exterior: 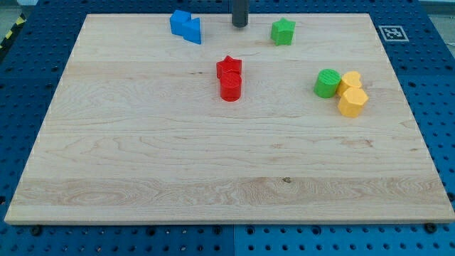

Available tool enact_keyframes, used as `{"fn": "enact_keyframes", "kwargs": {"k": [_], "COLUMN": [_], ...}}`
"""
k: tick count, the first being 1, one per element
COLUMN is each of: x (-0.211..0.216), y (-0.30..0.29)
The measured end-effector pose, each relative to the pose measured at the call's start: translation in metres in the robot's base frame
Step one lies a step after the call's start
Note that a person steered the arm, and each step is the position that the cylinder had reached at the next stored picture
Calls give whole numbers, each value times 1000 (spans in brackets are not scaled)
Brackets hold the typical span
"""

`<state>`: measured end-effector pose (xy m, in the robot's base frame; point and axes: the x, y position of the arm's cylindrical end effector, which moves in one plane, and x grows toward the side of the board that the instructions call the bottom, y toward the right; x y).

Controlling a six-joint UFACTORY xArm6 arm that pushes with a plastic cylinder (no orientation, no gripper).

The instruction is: Push the green star above the green circle

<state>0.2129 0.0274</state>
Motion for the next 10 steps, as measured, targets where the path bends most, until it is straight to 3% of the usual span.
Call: {"fn": "enact_keyframes", "kwargs": {"k": [3,6,8,9,10], "x": [8,68,138,154,134], "y": [59,127,134,137,128]}}
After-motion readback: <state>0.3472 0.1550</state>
